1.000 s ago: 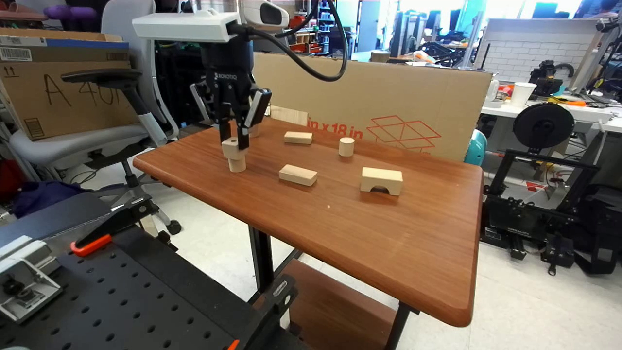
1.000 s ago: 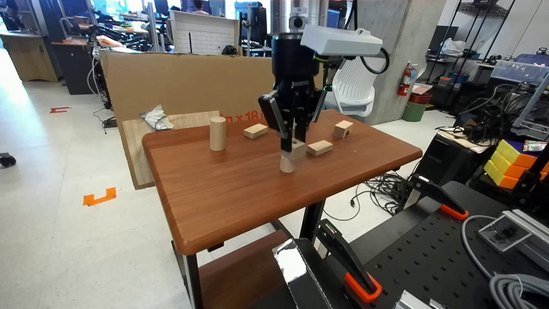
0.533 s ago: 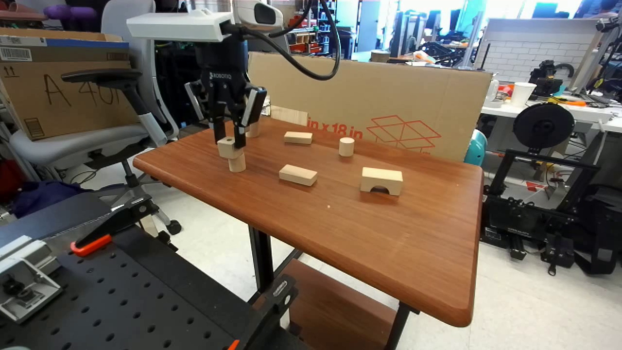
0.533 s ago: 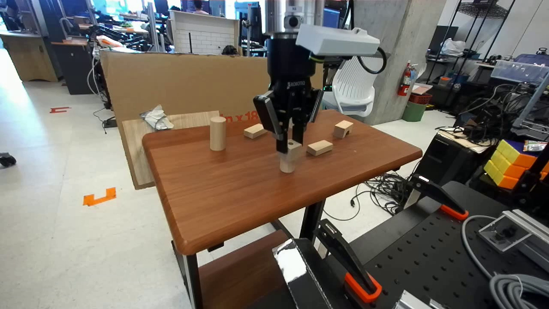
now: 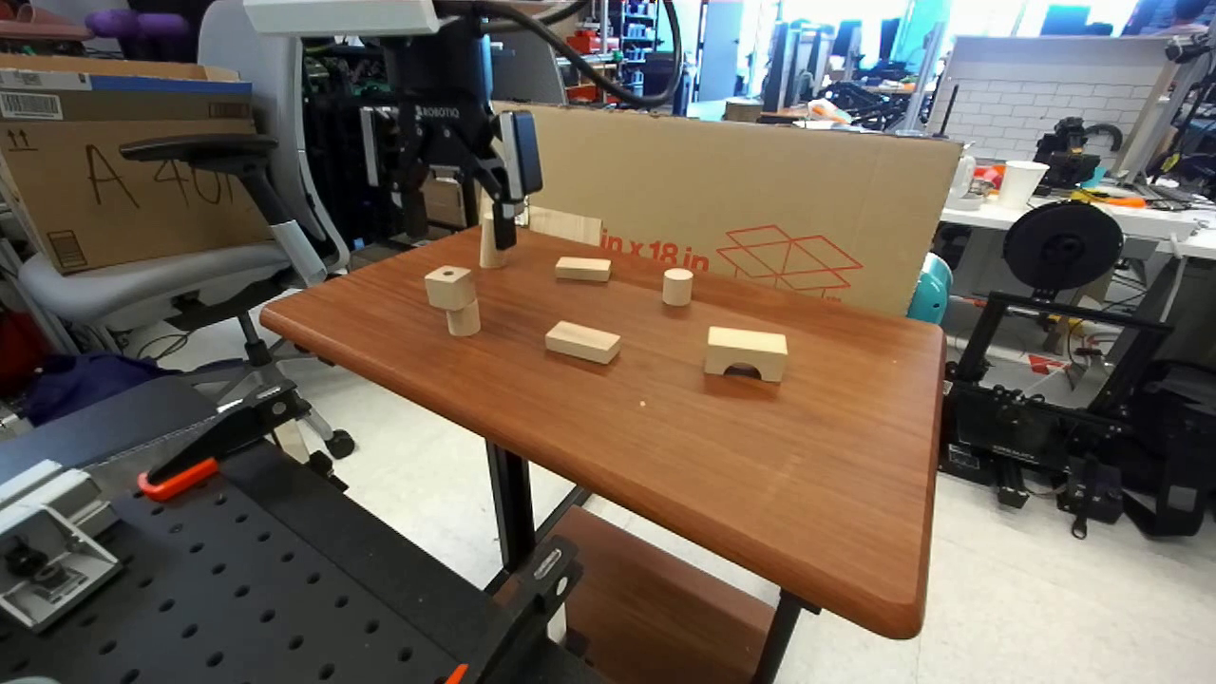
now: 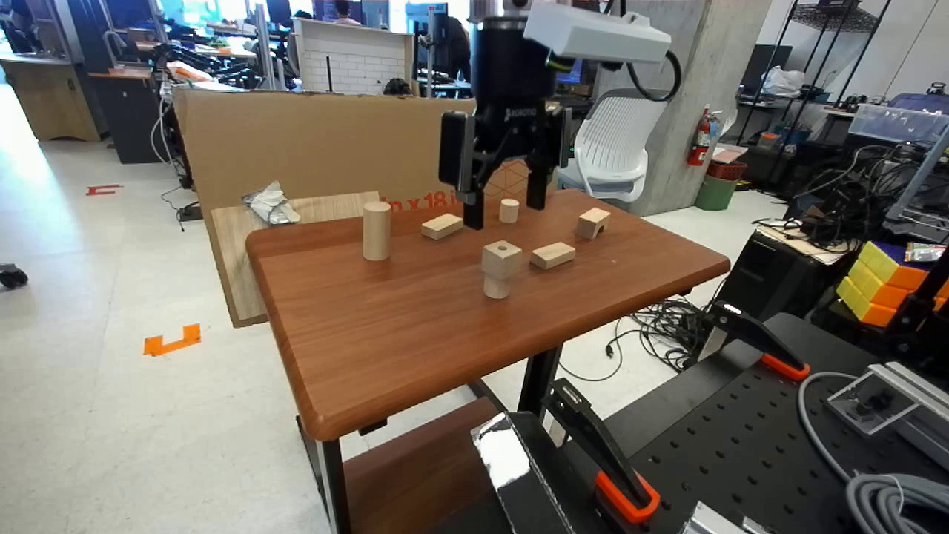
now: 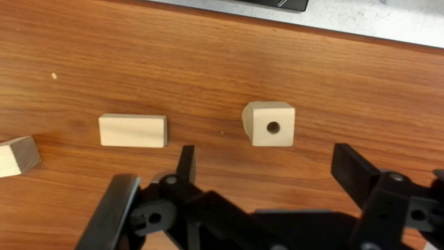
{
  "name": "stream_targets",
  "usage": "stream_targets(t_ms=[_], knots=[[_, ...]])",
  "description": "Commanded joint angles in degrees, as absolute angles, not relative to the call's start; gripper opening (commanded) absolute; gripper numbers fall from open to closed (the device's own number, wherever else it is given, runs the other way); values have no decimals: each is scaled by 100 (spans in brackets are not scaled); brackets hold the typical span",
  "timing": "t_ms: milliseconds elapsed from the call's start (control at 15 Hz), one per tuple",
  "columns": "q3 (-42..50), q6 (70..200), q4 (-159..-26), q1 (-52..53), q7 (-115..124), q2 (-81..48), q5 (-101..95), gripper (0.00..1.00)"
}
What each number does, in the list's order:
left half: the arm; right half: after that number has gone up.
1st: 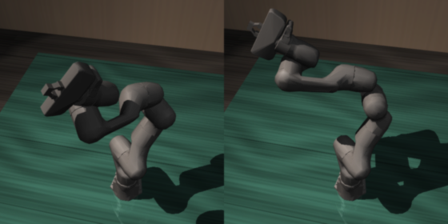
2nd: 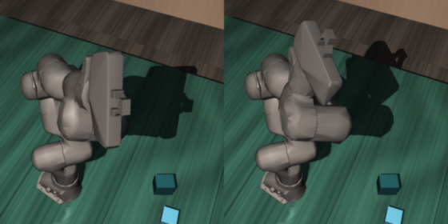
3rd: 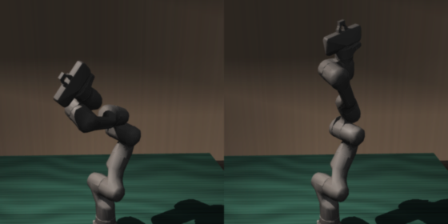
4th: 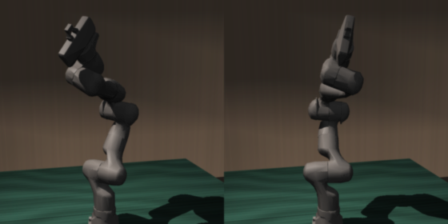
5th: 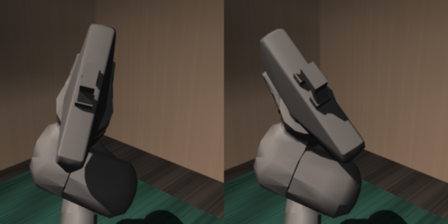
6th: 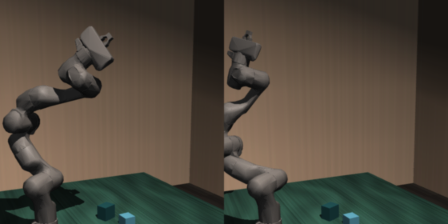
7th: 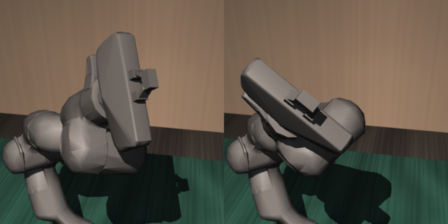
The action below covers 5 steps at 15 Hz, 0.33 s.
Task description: Pick up the square block and put it on the cylindrical block on the left
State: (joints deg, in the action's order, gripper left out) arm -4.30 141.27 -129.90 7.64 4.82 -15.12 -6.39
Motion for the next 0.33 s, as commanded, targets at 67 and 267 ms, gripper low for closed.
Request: stream_targets(t_ms=[67,267], knots=[[-447,13891,-13076,646,191,-1185,-473,100],[-445,13820,-13092,603,118,-1073,-437,100]])
